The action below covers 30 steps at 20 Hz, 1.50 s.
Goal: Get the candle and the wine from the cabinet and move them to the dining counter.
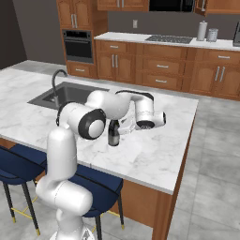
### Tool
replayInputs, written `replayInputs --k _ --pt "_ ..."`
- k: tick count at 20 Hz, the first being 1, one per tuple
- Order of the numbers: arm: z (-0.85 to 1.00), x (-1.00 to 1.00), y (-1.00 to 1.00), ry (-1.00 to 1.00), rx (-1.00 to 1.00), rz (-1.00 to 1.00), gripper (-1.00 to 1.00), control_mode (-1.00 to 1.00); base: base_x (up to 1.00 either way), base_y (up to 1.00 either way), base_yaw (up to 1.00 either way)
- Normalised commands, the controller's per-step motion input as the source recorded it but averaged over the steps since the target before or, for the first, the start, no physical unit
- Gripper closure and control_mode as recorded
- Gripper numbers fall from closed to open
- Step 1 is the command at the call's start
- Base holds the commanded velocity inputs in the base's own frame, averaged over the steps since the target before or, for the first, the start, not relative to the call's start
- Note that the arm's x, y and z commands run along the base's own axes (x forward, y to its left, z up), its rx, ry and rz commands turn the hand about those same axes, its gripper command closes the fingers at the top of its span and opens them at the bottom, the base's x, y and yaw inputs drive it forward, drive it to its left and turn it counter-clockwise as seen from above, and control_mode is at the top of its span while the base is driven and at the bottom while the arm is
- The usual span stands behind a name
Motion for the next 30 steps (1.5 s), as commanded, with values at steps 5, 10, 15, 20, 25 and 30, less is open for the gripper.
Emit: replayInputs --k 5,10,15,20,25,30 --pt "0.11 -0.30 -0.57 0.00 0.00 -0.13 -1.00 -1.00 0.00 0.00 0.00" --pt "0.47 -0.34 -0.37 0.02 0.04 -0.22 -1.00 -1.00 0.00 0.00 0.00" --pt "0.66 -0.45 -0.22 0.10 0.07 -0.35 -1.00 -1.00 0.00 0.00 0.00" --pt "1.00 -0.89 -0.05 0.12 0.10 -0.38 -1.00 -1.00 0.00 0.00 0.00" --pt "0.96 -0.99 0.00 0.14 0.10 -0.41 -1.00 -1.00 0.00 0.00 0.00" --pt "0.88 -0.96 0.10 0.18 0.07 -0.44 -1.00 -1.00 0.00 0.00 0.00"
